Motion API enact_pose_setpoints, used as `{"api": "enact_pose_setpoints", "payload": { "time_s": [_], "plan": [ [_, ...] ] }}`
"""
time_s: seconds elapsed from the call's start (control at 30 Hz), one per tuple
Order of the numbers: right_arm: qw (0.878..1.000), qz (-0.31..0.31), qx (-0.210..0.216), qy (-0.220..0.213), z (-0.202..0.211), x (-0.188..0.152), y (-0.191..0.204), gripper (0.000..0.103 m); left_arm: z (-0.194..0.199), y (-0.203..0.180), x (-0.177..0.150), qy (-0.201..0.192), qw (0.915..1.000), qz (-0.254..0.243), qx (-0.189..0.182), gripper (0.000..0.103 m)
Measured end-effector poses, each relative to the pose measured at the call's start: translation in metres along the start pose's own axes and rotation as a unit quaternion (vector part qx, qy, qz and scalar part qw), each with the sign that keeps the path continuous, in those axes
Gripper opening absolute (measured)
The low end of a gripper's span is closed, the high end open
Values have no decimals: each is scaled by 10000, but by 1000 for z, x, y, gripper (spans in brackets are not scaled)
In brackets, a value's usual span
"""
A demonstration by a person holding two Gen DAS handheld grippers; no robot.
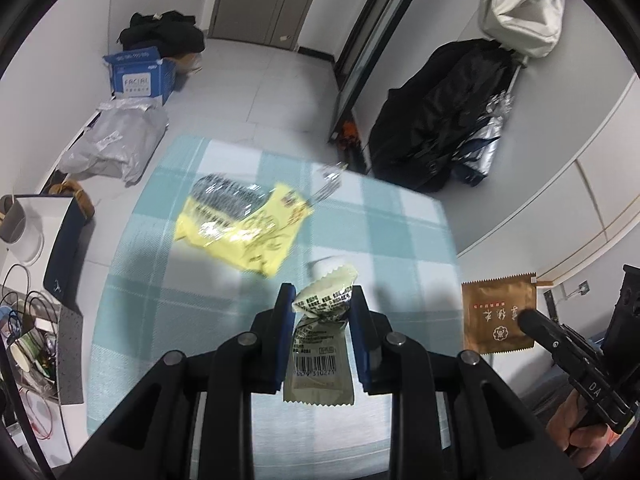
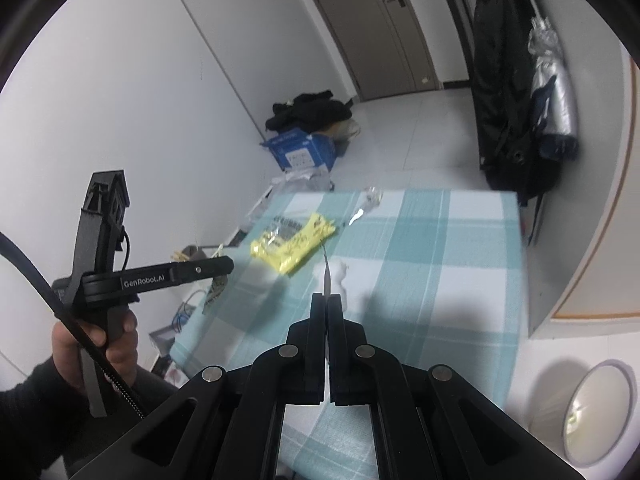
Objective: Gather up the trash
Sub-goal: 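Carry both held packets toward the white trash bin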
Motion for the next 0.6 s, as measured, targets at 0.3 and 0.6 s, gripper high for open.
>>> {"api": "enact_pose_setpoints", "payload": {
  "time_s": [0.3, 0.6],
  "plan": [
    [9982, -184, -91, -555, 60, 13, -23, 0, 15, -60, 11, -326, 9981, -469, -219, 21],
    [9938, -373, -320, -995, 118, 20, -53, 0, 19, -131, 24, -446, 9918, -1076, -517, 21]
  ]
}}
Point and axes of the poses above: each gripper's, at about its wrist camera, not at the fingertips, and z roughly against the way its jaws point, y to its left, x to its top, the point moved 1 cm from there along -z, roughly the way its jaws point, and after that the axes turned 12 degrees about y, right-handed, at the moved point
